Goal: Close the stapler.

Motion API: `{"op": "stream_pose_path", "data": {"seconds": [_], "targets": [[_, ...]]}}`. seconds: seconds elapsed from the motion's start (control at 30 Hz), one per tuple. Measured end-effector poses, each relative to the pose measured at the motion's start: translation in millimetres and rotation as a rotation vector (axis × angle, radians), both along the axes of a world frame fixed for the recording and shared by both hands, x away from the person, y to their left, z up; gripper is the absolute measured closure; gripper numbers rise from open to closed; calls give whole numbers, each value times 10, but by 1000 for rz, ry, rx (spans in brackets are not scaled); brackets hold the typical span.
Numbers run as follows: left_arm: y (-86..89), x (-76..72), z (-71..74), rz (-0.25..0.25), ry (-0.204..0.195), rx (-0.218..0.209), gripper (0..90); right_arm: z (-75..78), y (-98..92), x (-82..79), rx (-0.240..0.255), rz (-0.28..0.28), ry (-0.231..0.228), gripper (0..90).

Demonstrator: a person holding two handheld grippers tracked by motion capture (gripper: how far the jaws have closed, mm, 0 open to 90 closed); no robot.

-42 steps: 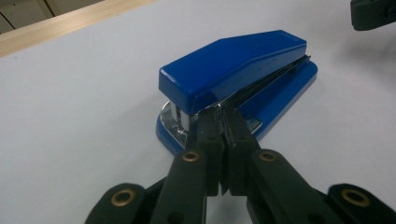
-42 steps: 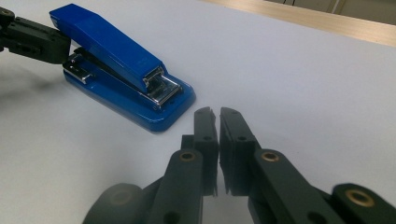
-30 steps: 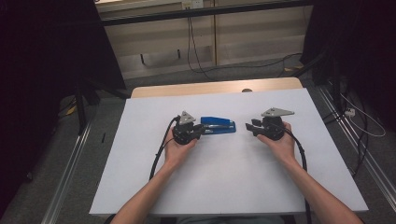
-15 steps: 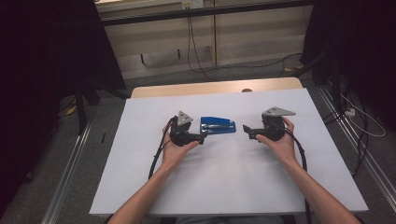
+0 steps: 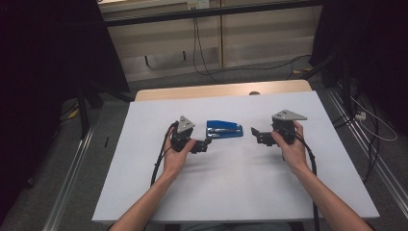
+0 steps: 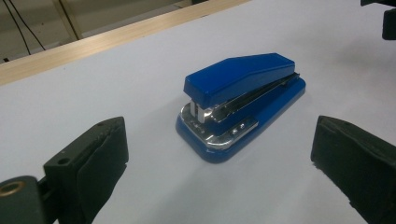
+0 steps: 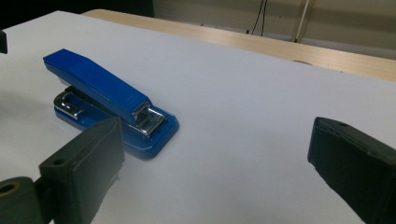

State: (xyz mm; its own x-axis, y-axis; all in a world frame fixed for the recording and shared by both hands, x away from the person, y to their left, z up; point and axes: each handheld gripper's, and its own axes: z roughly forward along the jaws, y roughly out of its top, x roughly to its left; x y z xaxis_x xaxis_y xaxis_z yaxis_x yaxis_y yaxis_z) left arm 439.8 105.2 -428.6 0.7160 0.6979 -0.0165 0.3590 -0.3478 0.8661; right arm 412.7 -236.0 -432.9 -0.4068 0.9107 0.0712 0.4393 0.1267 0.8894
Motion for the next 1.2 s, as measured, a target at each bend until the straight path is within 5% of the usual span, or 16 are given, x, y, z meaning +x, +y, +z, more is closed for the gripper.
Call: {"op": "stream_pose_path", "data": {"seconds": [0.23, 0.43, 1.2], "targets": [[154, -96, 34, -6, 0, -10, 36, 20, -7, -62, -1, -24, -12, 37], [300, -183, 66, 46, -5, -67, 36, 30, -48, -143, -4, -44, -26, 35], [663, -541, 119, 101, -47, -72, 36, 48, -198, -503, -18, -89, -35, 30]]}}
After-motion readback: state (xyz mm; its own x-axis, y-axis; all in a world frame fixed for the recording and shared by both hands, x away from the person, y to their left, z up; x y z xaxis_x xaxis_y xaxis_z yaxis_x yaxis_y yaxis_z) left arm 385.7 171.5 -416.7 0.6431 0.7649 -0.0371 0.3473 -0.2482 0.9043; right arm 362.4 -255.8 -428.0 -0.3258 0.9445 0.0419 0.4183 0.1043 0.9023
